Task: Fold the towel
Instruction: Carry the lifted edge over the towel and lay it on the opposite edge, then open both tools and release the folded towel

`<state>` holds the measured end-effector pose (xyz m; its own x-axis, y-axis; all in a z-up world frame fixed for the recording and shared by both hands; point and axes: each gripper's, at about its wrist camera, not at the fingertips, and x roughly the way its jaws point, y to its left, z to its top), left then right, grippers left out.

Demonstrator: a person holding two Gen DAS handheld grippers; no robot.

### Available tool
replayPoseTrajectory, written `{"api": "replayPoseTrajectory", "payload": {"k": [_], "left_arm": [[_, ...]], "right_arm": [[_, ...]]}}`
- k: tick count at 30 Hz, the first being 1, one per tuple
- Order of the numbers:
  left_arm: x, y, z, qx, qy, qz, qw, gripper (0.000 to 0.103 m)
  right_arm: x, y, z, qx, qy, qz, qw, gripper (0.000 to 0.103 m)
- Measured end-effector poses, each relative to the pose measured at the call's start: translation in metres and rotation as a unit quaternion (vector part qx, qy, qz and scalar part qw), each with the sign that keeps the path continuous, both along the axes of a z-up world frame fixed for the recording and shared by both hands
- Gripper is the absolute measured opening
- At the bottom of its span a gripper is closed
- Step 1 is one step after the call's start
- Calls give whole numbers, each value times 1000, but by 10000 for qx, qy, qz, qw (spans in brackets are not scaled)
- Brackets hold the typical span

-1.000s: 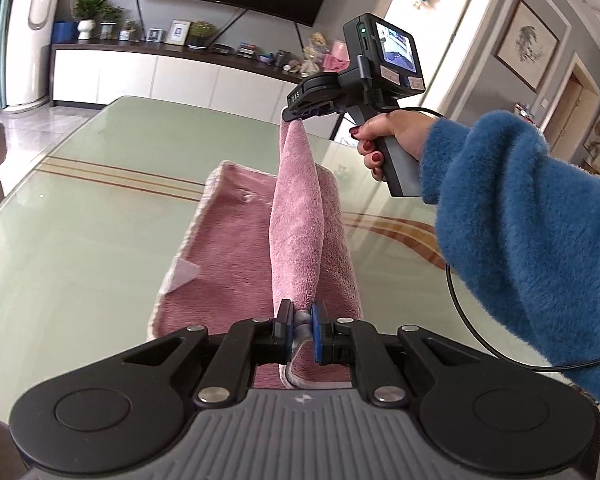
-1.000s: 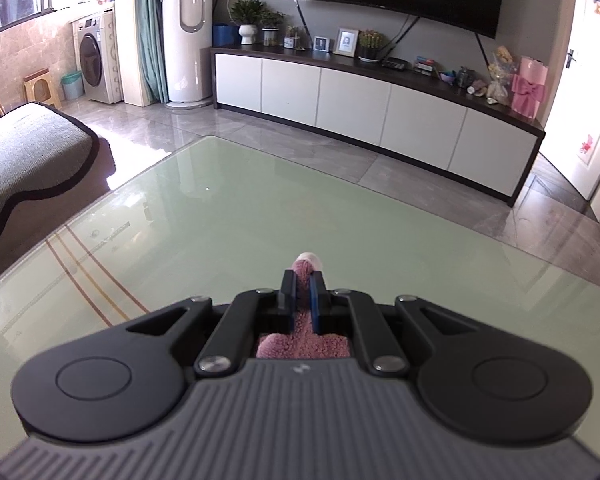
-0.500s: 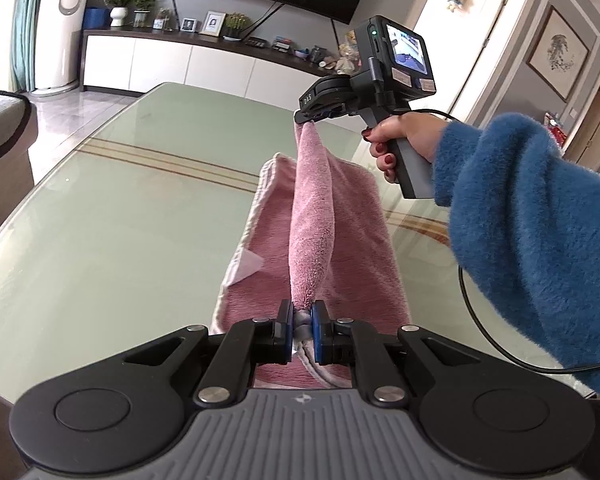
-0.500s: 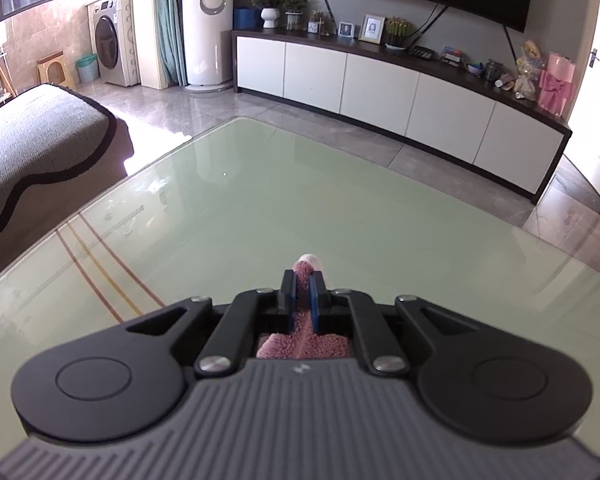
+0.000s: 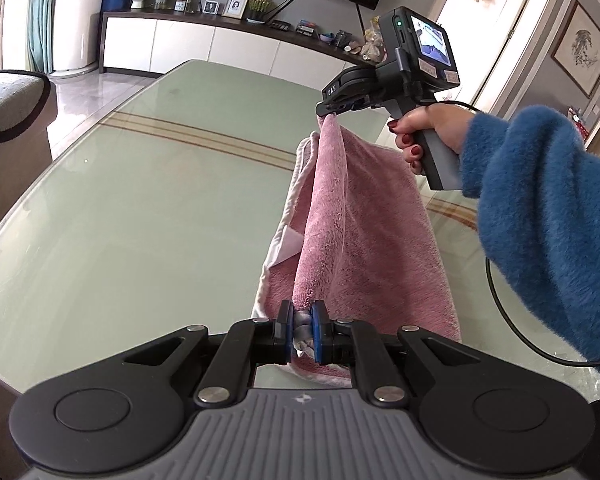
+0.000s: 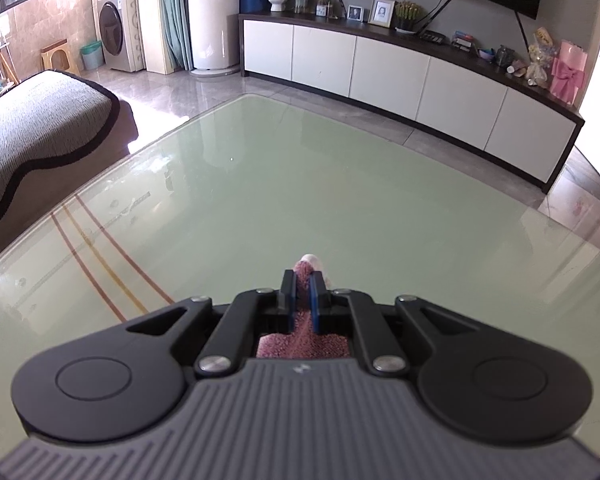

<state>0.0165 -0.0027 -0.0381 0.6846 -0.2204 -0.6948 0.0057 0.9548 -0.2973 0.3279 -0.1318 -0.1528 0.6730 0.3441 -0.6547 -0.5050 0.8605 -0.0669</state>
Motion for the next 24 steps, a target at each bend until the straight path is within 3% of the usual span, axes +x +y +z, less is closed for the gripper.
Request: {"api": "replayPoseTrajectory", "payload": {"k": [8, 17, 24], "left_arm": [[3, 4, -5, 62, 123, 56, 9999, 11], [1, -5, -2, 171, 110, 100, 9997, 15], [1, 0, -2, 279, 64, 264, 9992, 18]], "right_arm": [[3, 5, -6, -39, 74, -14, 10000, 8], [-4, 1, 4, 40, -129, -2, 9999, 25], [-16, -4, 14, 80, -249, 50, 9996, 27]]}}
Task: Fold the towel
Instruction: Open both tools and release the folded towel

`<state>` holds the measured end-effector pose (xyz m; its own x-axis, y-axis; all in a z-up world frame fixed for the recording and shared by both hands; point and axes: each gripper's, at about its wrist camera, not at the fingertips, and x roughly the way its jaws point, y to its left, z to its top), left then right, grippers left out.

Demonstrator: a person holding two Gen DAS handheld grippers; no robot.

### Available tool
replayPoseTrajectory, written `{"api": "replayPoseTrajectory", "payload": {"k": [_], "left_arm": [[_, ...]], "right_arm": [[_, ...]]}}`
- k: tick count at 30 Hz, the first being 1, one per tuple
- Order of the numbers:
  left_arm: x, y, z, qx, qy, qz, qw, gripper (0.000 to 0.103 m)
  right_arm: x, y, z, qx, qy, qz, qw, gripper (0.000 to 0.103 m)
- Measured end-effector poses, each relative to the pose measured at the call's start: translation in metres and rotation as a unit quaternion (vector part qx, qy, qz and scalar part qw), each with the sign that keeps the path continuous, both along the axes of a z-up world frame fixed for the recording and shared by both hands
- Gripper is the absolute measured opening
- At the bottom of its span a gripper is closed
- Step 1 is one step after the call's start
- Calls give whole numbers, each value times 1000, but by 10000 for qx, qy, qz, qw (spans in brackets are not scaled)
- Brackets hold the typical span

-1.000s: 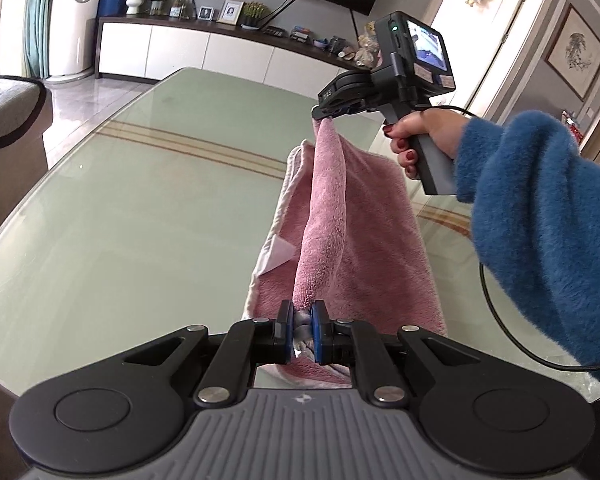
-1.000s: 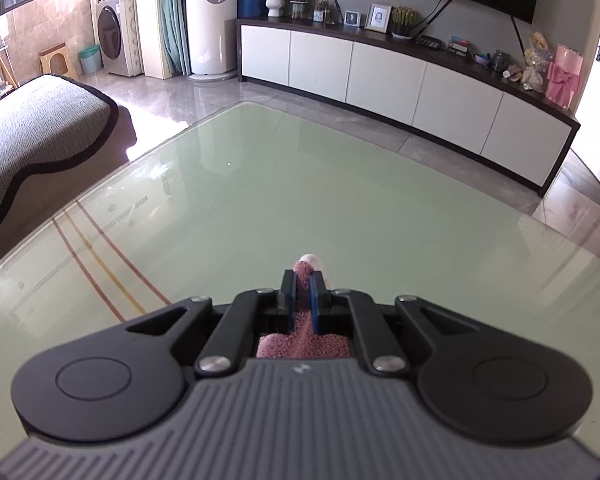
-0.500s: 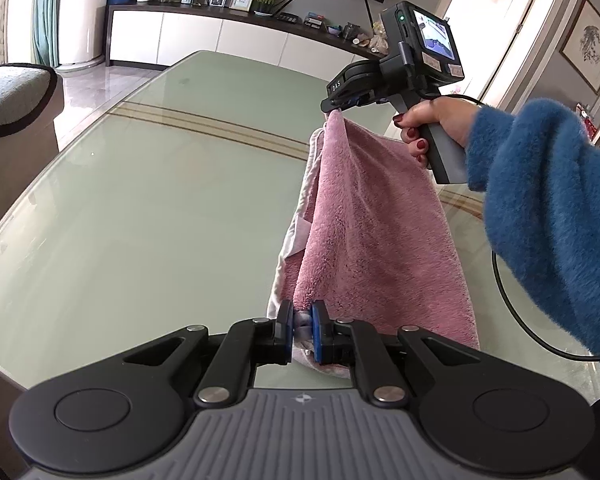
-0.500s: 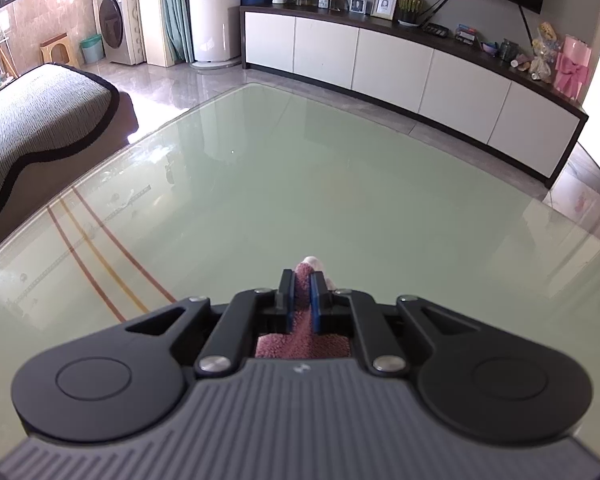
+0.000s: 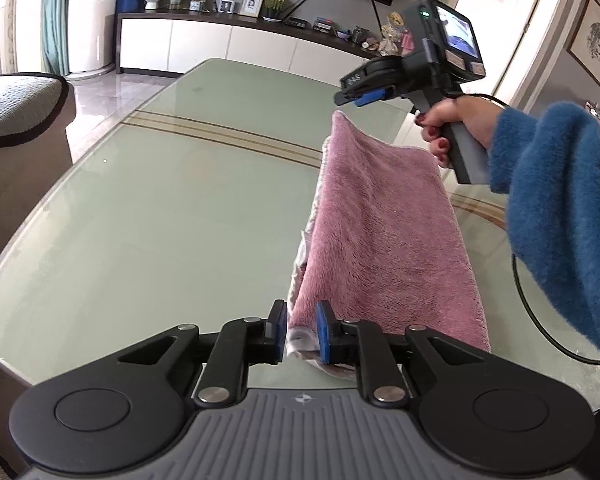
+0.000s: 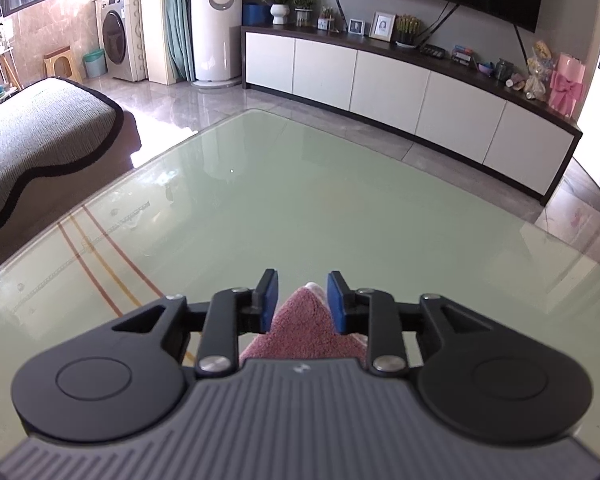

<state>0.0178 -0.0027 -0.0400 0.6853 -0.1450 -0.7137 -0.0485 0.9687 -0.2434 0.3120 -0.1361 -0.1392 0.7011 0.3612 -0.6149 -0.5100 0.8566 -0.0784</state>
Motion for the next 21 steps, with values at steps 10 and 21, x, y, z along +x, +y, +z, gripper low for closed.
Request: {"api": "replayPoseTrajectory", "payload": {"k": [10, 21], "left_arm": [[-2, -1, 6, 18, -64, -58, 10000, 34], [-2, -17, 3, 136, -3, -323, 9994, 56]], "right_arm": [[-36, -25, -3, -111, -47, 45, 9999, 30], [-77, -58, -18, -229, 108, -53, 9997, 42]]}}
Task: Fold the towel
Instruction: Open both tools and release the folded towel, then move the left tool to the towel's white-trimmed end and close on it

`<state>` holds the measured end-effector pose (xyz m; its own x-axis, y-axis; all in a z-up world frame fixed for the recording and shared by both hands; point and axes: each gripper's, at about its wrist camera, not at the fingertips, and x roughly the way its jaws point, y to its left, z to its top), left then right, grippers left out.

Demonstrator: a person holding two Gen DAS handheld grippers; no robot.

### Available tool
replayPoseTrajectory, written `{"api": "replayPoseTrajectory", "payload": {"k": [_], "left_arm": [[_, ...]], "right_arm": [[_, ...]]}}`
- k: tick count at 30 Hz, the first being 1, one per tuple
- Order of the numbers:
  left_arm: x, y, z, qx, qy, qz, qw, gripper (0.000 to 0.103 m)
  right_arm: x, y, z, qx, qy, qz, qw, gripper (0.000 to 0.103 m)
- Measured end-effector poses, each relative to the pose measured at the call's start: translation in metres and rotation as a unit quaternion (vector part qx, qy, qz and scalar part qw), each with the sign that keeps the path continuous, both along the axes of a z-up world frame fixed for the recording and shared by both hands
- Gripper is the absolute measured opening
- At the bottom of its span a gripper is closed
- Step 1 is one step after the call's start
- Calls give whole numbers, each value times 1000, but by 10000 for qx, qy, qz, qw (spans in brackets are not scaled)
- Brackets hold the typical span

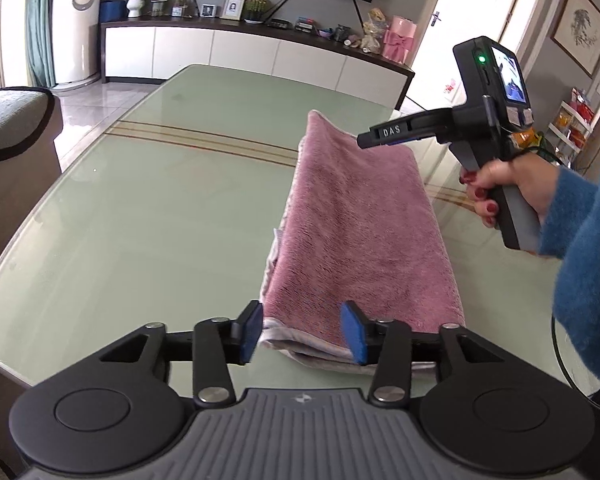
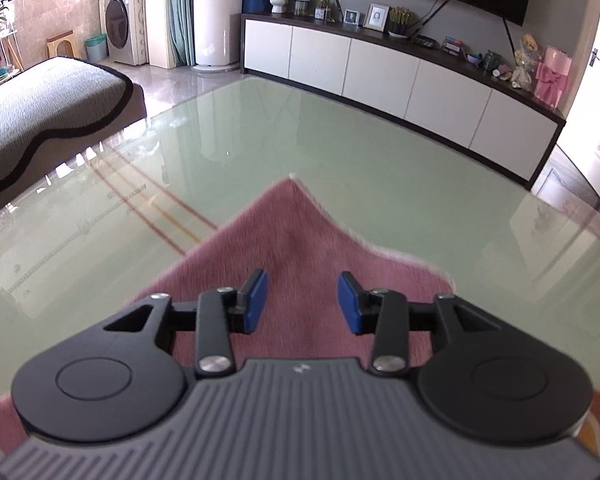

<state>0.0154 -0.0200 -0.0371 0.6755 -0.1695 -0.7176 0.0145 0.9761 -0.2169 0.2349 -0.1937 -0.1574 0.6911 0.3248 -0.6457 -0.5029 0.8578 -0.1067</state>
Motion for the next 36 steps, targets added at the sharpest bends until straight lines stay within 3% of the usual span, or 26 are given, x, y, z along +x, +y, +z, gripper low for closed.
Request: {"api": "replayPoseTrajectory", "payload": {"k": [6, 19, 24, 26, 30, 36], "left_arm": [[-5, -6, -4, 141, 88, -60, 9998, 58], [-13, -3, -8, 498, 13, -199, 9986, 58], [-15, -3, -6, 833, -141, -581, 9947, 62], [-16, -4, -6, 1017, -224, -786, 9915, 73], [-19, -13, -7, 1303, -358, -1128, 9844, 73], [-27, -34, -10, 1236, -518, -1636, 9774, 73]], "right_arm": [[-26, -14, -6, -103, -29, 25, 9999, 49], [-82, -51, -17, -4, 18, 166, 9999, 52], [-104, -64, -21, 104, 74, 288, 9995, 54], [-114, -70, -23, 171, 140, 364, 9991, 55], [-134, -78, -26, 312, 246, 564, 9976, 56], [-168, -76, -31, 55, 98, 924, 9957, 57]]}}
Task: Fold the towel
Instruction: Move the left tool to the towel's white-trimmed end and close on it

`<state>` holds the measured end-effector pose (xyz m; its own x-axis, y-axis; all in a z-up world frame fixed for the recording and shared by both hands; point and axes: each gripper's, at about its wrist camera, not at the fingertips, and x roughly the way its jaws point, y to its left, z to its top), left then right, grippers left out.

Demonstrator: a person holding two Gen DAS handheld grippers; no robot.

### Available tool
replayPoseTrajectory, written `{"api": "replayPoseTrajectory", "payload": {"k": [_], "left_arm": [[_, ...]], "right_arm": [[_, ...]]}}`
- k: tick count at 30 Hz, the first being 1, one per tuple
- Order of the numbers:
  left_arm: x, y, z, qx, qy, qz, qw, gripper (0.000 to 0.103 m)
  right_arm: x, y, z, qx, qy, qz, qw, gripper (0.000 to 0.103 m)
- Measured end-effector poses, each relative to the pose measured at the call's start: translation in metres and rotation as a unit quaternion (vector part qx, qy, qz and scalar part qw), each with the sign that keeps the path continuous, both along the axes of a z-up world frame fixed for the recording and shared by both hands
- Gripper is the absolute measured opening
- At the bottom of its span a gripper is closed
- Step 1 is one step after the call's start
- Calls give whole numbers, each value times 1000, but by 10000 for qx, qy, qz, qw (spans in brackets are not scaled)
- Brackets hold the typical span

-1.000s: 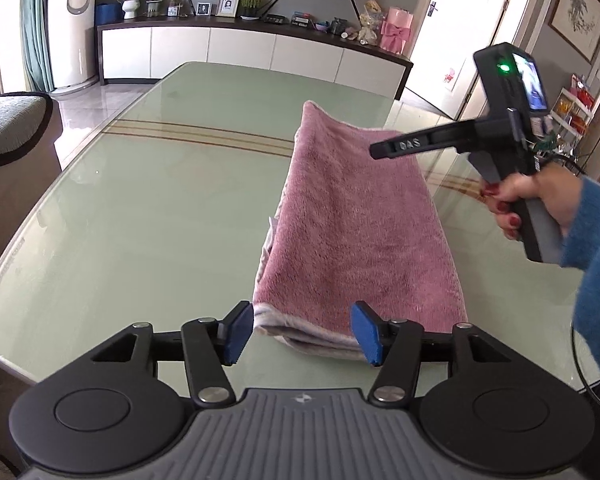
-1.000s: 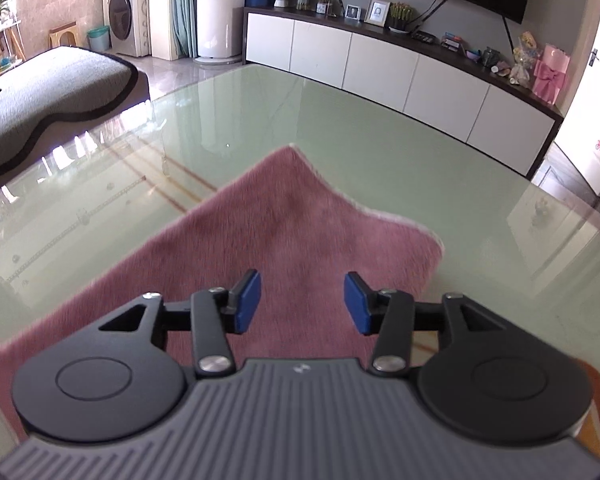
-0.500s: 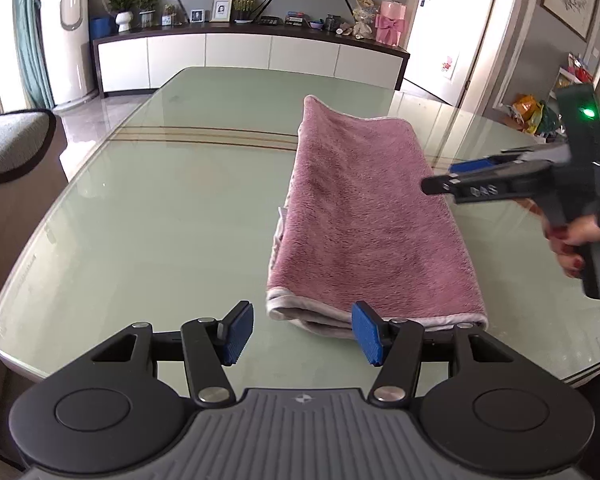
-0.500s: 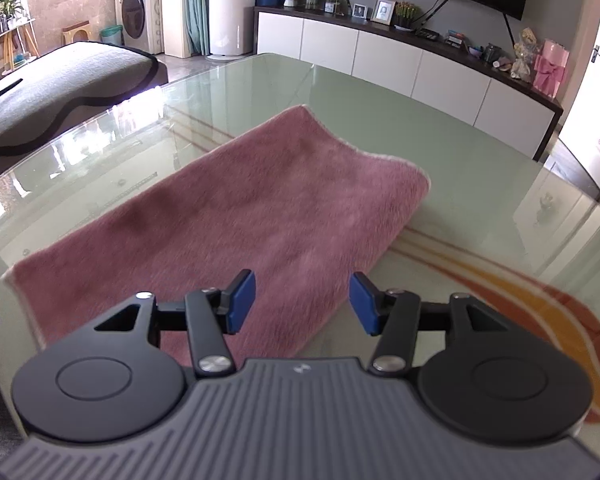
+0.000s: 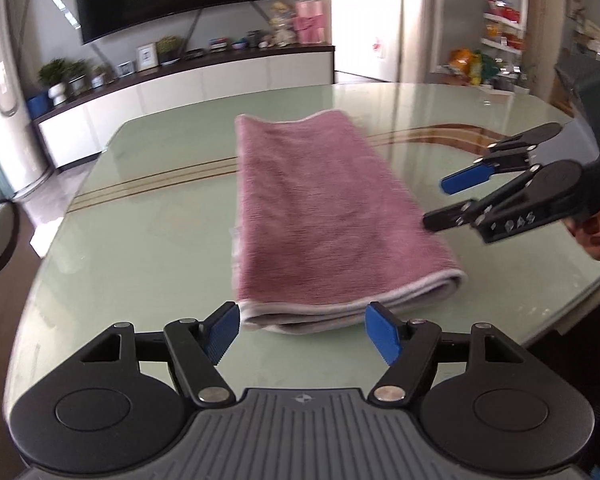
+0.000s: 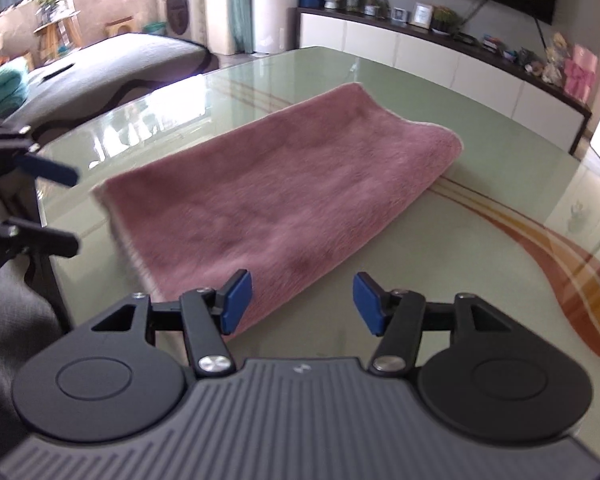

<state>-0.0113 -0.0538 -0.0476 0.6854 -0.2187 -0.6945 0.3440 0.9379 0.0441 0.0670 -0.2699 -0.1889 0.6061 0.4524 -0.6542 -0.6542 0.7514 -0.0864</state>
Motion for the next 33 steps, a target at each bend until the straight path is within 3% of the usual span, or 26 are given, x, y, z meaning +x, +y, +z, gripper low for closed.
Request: {"api": "replayPoseTrajectory", "payload": {"k": [10, 15, 19, 25, 27, 29, 33], "left_arm": [[0, -49, -14, -344, -156, -853, 9956, 73], [4, -84, -29, -50, -416, -1103, 9930, 74], [10, -97, -43, 262, -321, -1114, 9929, 72], [12, -100, -51, 423, -266, -1028, 9934, 57], [11, -101, -50, 555, -357, -1061, 9922, 51], [13, -102, -50, 673, -393, -1067, 9912, 38], [17, -98, -47, 686, -321, -1141, 9906, 29]], "right_arm": [[-17, -10, -2, -83, 88, 42, 9999, 59], [-19, -17, 1, -64, 72, -83, 9999, 61], [-21, -22, 2, -30, 41, -115, 9999, 61], [-24, -28, 0, -16, 35, -66, 10000, 61], [-23, -30, -1, -24, 62, -58, 10000, 61], [-22, -32, -2, -25, 99, -54, 9999, 61], [-23, -36, -4, 1, 140, 78, 9999, 61]]}}
